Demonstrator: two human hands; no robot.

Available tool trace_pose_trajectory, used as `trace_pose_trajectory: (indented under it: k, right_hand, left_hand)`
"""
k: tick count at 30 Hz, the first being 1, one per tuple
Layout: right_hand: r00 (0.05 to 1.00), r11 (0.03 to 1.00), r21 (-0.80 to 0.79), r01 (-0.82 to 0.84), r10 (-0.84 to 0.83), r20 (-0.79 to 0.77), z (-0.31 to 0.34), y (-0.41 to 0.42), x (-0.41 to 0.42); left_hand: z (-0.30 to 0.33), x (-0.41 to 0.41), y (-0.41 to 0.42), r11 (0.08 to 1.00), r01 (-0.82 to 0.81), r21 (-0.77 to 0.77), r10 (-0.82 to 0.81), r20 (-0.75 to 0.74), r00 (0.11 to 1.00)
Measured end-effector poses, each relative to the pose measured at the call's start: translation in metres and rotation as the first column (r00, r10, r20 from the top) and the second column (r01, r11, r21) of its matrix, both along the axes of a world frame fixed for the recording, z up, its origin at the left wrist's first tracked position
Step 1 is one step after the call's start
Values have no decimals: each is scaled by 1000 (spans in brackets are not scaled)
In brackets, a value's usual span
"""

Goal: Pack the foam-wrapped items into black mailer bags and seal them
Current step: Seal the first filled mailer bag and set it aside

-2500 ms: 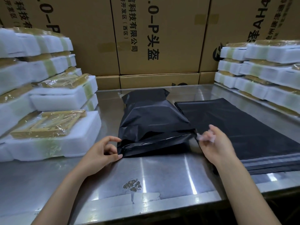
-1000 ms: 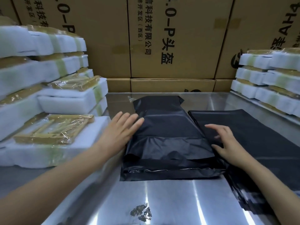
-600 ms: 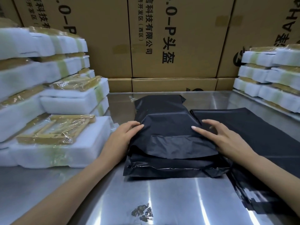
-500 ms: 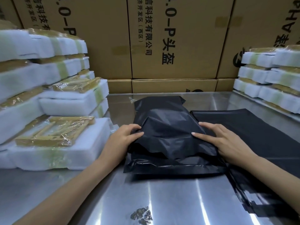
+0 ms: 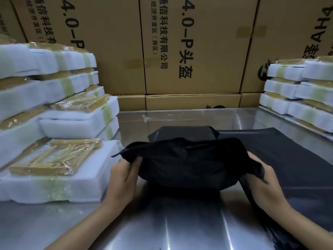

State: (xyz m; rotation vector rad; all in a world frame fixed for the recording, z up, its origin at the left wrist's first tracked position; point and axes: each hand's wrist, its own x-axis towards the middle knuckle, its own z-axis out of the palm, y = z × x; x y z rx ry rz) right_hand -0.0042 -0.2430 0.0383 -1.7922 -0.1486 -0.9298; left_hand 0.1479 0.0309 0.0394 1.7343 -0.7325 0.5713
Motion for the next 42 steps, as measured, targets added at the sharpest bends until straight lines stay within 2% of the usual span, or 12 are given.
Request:
trace_pose_trajectory:
  k: [3,6,11,15,18,20,24,28,32,37,39,42]
  right_hand:
    - [996,994,72,82,-83,12,2,8,3]
    - [982,980,64,189,-187,-32,3,10,7]
    - [957,952,133,276,-258,-133,9,13,12]
    - [914,926,-1,378,-373,-156,8,14,1]
    - [921,928,-170,332,-358,-156,12,14,-14]
    - [935,930,-220,295,-328,-133,22,21,-22]
    - [960,950,-142,277,-267,84,37,35,-27]
    - [942,965,-58,257,-237,237,51,50,-21]
    - [902,937,8,348,-337,269,60,51,-12]
    - [853,896,88,435,-442,279,73,48,4]
    - [841,881,114,458,-471,266,76,48,11]
    - [834,859,137,493,-511,206,79,43,22]
  left_hand:
    - [7,-5,-4,992,-21,-122,5,-128,992]
    - [8,-12,-10,985,-33,-170,-1,-198,980]
    - [11,-18,-26,975,-43,-217,-24,-295,955]
    - [4,-19,-23,982,-70,-176,1,-367,930]
    - [1,-15,-18,982,-78,-173,-6,-440,898]
    - [2,-14,-18,984,-77,-164,-7,-459,888]
    - [4,-16,-21,985,-111,-135,40,-448,893]
    - [6,-16,-18,992,-70,-109,14,-446,895]
    - [15,-20,-12,986,3,-168,-73,-411,909]
    - [43,-34,-9,924,17,-382,-103,-205,973]
    - [58,-34,-9,899,25,-438,-84,-116,990]
    - [71,-23,-14,915,-41,-401,22,-53,998]
